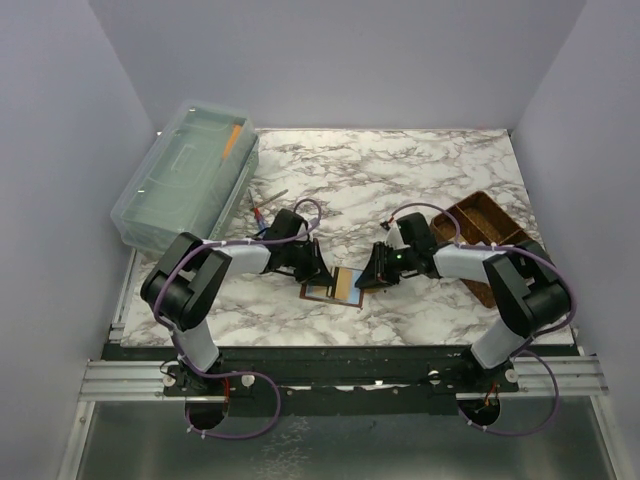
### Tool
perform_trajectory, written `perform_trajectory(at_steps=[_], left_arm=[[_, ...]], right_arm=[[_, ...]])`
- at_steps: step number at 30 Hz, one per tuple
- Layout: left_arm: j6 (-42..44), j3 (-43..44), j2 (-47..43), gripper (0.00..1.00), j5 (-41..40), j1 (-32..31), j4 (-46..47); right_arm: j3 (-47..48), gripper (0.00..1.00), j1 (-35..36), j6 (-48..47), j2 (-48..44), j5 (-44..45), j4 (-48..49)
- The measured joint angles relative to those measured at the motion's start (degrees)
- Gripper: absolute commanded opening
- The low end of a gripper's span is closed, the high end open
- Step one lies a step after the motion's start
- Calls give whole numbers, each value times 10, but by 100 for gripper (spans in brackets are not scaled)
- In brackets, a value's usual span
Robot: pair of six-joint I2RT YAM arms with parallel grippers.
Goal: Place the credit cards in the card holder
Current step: Insert the credit card into the card holder.
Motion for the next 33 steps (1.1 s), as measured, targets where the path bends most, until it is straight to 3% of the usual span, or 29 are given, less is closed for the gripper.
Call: perform_trajectory(at_steps=[4,13,21,25,33], left_arm=[[-7,0,0,0,-16,-14,11],[-21,3,10,1,-44,-43,30],[-12,20,15,9,-50,-46,2],[-4,23,14,9,-55,-48,-5],[-1,42,24,7,-58,-56,-25]], right_arm=[[-5,9,9,12,33,1,23],[-4,8,22,31,50,2,63],[-3,28,22,23,7,57,-6],[-3,28,23,13,-14,78,-38],[-5,7,22,13,0,77,-31]])
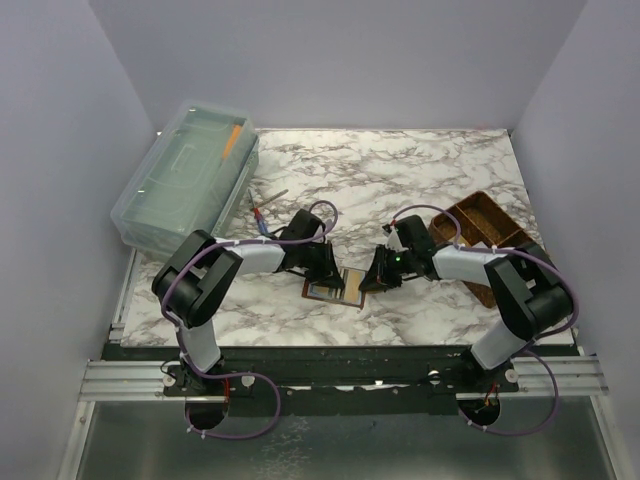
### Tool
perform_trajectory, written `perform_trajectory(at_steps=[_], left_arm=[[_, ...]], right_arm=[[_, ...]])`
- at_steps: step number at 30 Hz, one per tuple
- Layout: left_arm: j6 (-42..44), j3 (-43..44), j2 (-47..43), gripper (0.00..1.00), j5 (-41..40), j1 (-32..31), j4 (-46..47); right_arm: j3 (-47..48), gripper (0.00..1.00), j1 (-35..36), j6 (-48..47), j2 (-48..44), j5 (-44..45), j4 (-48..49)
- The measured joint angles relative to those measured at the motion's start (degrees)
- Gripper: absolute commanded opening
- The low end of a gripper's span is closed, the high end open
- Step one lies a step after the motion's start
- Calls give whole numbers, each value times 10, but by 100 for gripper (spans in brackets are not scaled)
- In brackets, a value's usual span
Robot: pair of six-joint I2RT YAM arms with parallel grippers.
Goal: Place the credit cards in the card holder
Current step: Insert the credit card into the card holder.
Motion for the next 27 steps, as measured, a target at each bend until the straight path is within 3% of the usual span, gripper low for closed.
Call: perform_trajectory(at_steps=[3,9,13,15,17,21,27], left_arm=[[2,16,8,9,0,-7,-16],[11,22,8,29,-7,-8,-30],[26,31,4,38,-11,-12,-48],[35,38,-2,45,-14,-15,-65],[43,42,-9,62,-16,-15,-86],[65,51,-45,79,-17,-6,-135],[88,50,-123,87,-19,56,-184]], right_arm=[[4,6,-3,1,11,-10,5],[4,6,-5,2,15,-21,10],[4,6,-3,2,15,-20,14],[3,6,-2,2,15,-19,18],[1,6,1,2,15,-19,23],[1,6,2,2,19,-18,30],[0,6,3,0,20,-18,34]])
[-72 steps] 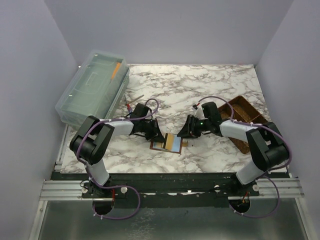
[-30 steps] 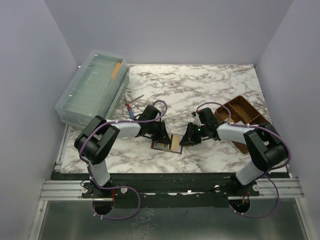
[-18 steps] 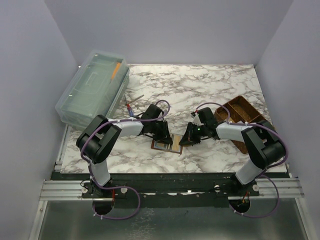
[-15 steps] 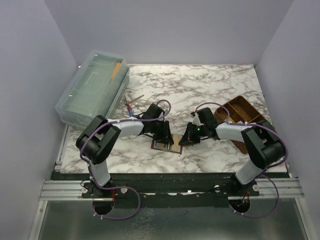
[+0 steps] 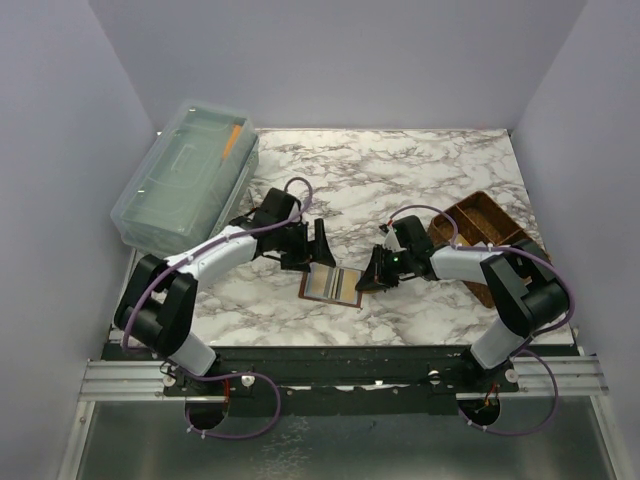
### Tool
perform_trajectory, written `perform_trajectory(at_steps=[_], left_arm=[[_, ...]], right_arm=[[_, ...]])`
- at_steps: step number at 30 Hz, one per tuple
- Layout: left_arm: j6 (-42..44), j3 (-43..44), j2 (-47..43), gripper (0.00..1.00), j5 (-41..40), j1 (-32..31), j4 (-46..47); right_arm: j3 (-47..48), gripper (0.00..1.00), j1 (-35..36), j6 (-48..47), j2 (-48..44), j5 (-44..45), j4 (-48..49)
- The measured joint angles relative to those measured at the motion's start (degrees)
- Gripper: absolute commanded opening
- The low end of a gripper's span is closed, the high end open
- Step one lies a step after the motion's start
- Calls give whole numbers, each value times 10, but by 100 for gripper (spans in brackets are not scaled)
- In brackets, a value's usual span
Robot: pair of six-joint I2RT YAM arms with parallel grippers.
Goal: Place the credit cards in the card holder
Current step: Insert the credit card into the card holder.
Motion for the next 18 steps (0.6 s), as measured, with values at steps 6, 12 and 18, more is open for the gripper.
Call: perform_trajectory(at_steps=[6,12,18], left_arm=[[14,-9,-23,88,-4,62,-11],[10,-34,16,87,-21,64,0],[-22,-61,30,83,0,64,42]], right_arm=[[0,5,0,0,1,-1,2],[-2,5,0,0,1,-1,7],[-5,4,0,0,5,-7,20]])
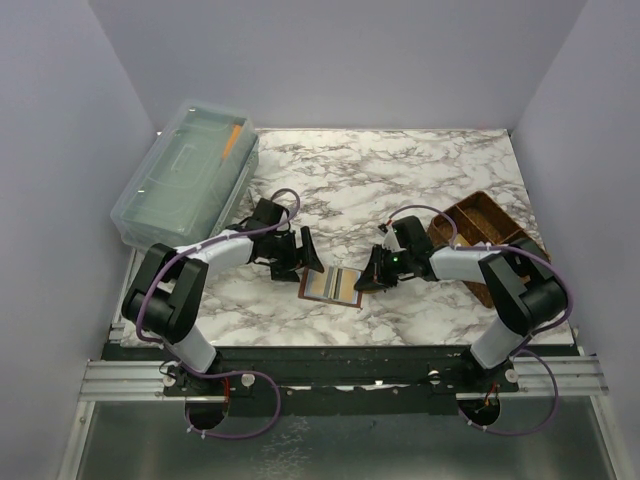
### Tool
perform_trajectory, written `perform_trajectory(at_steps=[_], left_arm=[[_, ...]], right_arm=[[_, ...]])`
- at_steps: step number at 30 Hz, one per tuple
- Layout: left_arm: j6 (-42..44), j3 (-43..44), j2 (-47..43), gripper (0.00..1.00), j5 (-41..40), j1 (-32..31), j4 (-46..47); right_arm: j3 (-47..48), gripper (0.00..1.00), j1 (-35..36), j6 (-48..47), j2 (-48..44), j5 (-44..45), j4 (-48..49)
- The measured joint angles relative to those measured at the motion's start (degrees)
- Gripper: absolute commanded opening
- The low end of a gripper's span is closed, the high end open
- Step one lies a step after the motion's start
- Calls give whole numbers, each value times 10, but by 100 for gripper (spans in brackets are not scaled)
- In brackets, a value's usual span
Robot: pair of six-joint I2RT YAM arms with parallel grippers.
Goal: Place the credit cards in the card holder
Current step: Insert the credit card into the card holder, then close the card holder at the center of the board.
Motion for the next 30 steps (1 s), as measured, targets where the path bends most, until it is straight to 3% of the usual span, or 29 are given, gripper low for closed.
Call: perform_trajectory(at_steps=[12,18,23,30], left_arm=[[-61,-7,-32,75,67,0,29],[-93,10,-36,71,111,-28,58],[-110,12,-34,68,115,-65,82],[-127,16,17,63,117,-97,128]], right_arm=[[0,4,0,1,14,-18,22],[0,5,0,2,14,-20,23],[0,17,0,4,1,-5,3],[1,31,2,5,-89,84,-120]])
